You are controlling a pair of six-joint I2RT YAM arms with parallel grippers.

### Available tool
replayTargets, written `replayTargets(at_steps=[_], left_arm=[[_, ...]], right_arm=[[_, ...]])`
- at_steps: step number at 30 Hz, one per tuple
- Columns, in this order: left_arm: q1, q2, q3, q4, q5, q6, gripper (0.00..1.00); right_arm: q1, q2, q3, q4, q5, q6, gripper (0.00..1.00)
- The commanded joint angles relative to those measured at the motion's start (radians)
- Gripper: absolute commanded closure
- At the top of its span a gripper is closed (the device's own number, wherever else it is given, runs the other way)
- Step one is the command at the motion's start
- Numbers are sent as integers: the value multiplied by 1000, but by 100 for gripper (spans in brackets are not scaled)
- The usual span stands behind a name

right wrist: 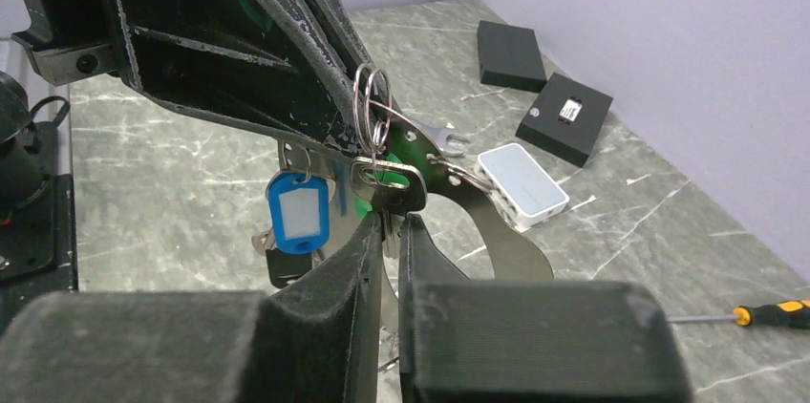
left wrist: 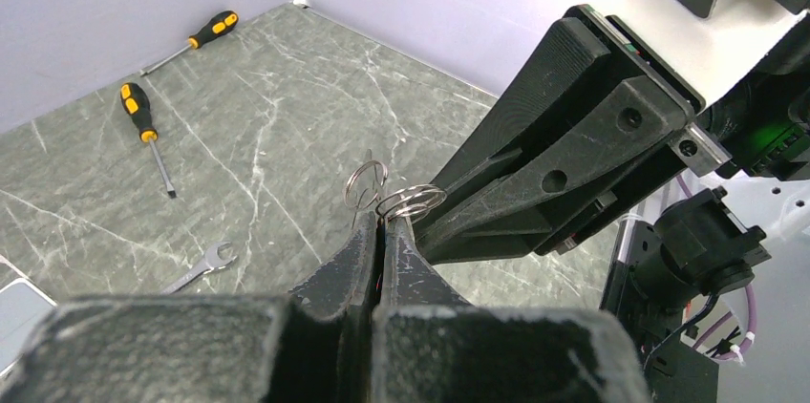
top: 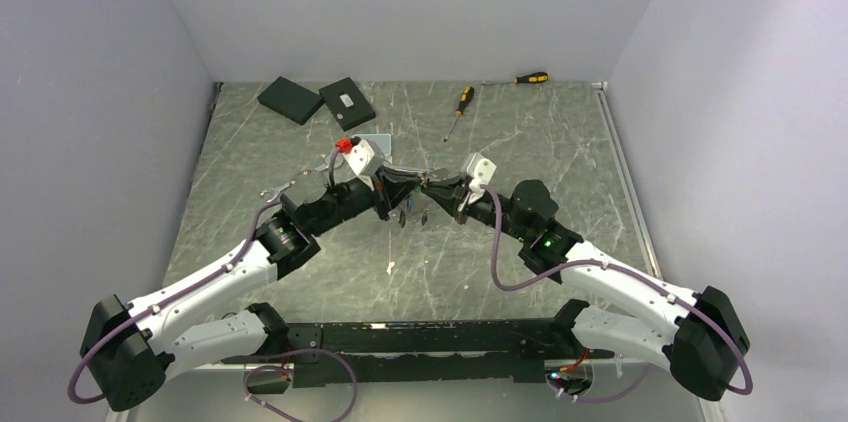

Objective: Put the keys on the keyring

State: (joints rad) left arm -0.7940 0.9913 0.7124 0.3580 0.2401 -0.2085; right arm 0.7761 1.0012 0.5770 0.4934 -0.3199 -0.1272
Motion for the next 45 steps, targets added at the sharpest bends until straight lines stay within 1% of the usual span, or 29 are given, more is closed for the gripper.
replayTargets(at_steps=[1,2,7,11,13,14,17,18,20,22,30,33,35,36,38,40,43,45], left_arm=[[3,-23,-2,87,14,-38,100],[3,-22,-3,85,8,-36,100],[3,-14,-9,64,-43,-16,100],[4,0,-38,96,-97,-17,100],[3,13,-49,124,-105,-22,92],[4,19,-51,132,-106,-26,87],[3,27,-54,137,-118,-29,62],[3,25,-55,134,-124,-29,57],[3,14,-58,124,-135,-22,49],[3,-2,-59,100,-141,-2,45],[3,-129,-42,-123,-217,132,40],[4,-176,-23,-232,-237,182,39],[4,-197,0,-296,-237,196,38],[4,-203,21,-337,-237,236,37],[3,-203,77,-440,-270,251,32],[4,-180,164,-582,-281,267,26],[4,-121,302,-821,-304,317,15],[4,-93,346,-919,-360,346,7]], right_arm=[[7,-20,57,-3,13,-6,97],[9,-24,65,-22,20,-4,100],[9,-32,143,-205,60,17,100],[9,-47,176,-308,30,38,100],[8,-50,205,-368,19,38,100],[9,-48,221,-394,22,40,100],[9,-33,286,-474,31,47,100],[9,-31,302,-486,35,53,100],[9,-29,326,-489,42,68,100],[9,-24,346,-517,42,82,100],[9,41,495,-679,65,93,100],[9,78,568,-772,89,75,100],[12,111,618,-832,161,57,100],[17,124,644,-863,204,48,100],[24,141,668,-894,301,20,100],[32,160,672,-904,364,-9,100],[42,186,689,-912,383,-20,100],[48,192,694,-899,378,-22,100]])
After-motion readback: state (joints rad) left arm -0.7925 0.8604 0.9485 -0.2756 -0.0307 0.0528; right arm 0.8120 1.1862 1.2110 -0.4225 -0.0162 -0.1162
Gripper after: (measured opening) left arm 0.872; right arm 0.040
